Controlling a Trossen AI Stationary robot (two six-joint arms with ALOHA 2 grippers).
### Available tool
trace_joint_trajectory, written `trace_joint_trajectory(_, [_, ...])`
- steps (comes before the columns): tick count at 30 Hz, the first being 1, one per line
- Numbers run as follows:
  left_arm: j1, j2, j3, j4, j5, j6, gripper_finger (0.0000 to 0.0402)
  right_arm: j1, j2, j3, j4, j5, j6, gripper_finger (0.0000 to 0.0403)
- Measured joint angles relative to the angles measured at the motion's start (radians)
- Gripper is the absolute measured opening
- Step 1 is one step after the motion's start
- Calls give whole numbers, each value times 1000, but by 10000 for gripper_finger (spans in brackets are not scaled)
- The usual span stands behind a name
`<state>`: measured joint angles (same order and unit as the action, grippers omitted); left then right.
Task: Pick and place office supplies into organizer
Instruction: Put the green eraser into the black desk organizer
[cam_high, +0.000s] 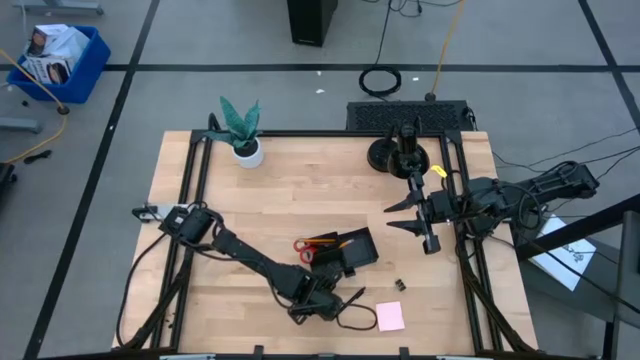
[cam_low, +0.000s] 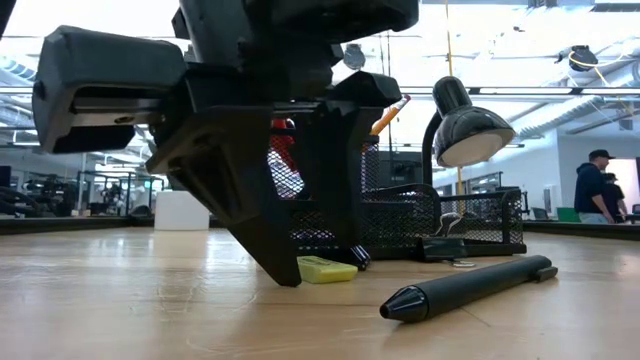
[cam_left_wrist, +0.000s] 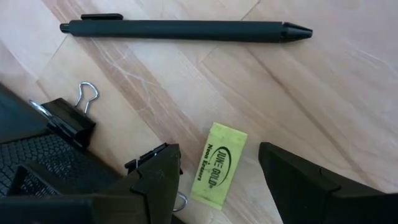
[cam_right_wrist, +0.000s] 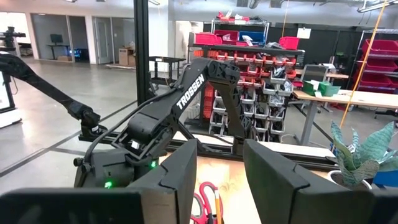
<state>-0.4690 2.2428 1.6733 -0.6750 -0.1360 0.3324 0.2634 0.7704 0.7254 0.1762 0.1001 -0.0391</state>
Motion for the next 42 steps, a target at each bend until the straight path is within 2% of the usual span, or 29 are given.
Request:
trace_joint_trajectory(17, [6,4,-2,-4,51,5,230,0,0,0,30,0,0,123])
trace_joint_trajectory(25, [34,4,-3,-23,139,-21,230,0,0,0,30,0,0,123])
trace_joint_trajectory(36, [41,5,-3,-30,184,15,230,0,0,0,37,1,-3,123])
trace_joint_trajectory(42, [56,5,-2,-53,244,5,230,0,0,0,37,2,-3,123])
